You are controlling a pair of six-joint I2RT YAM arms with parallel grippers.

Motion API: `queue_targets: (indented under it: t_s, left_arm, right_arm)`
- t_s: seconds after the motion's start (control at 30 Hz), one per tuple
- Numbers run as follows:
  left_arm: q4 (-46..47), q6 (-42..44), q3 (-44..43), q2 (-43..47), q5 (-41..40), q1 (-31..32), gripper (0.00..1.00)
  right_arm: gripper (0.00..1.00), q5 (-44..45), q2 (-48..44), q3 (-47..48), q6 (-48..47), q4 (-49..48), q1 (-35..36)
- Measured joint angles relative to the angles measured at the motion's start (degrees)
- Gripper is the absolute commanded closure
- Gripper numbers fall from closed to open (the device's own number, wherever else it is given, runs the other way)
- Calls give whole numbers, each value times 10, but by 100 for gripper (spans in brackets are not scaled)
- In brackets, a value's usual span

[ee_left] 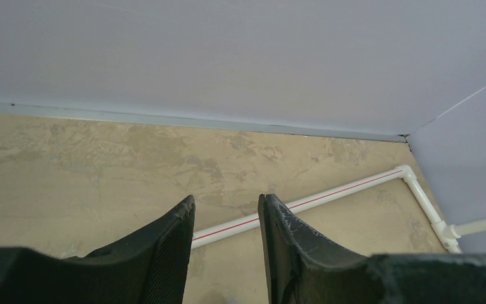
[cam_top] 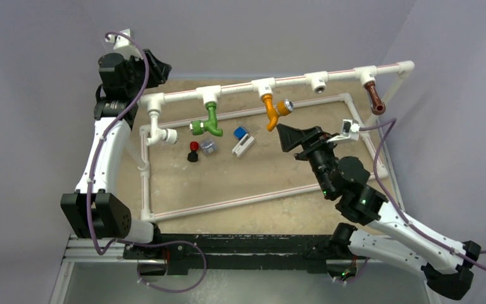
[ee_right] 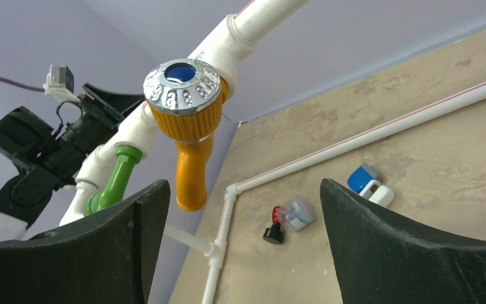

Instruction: Install the water faucets

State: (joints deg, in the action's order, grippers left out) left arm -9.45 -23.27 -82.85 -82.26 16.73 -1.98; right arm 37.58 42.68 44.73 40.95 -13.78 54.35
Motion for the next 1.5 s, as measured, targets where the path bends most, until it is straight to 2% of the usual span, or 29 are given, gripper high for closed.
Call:
queue_targets:
  t_s: [0.1, 0.2, 0.53, 0.77, 0.97, 1.2, 1.33, 1.5]
  left_arm:
    - [1, 0, 3, 4, 0, 0, 58]
    - [1, 0, 5, 6, -1, 0, 58]
    - [-34, -12, -20, -8, 1, 0, 53]
    - [-46, -25, -96, -19, 11, -1, 46]
    - [-27, -32, -169, 8, 29, -2, 40]
    - [-54, -31, -218, 91, 112, -2, 34]
    - [-68, -32, -163, 181, 158, -2, 33]
    - [-87, -52, -48, 304, 207, -2, 34]
  right_arm:
    - [9, -14, -34, 1, -8, 39, 0]
    - [2, -28, -64, 2, -9, 79, 0]
    - [2, -38, -98, 2, 11, 205, 0]
    - [1, -11, -122, -44, 16, 219, 0]
    - [1, 23, -93, -97, -26, 156, 0]
    - [1, 77, -14, -199, -189, -69, -1]
    - [1, 96, 37, -255, -299, -217, -30]
    - [1, 69, 85, -270, -349, -331, -154]
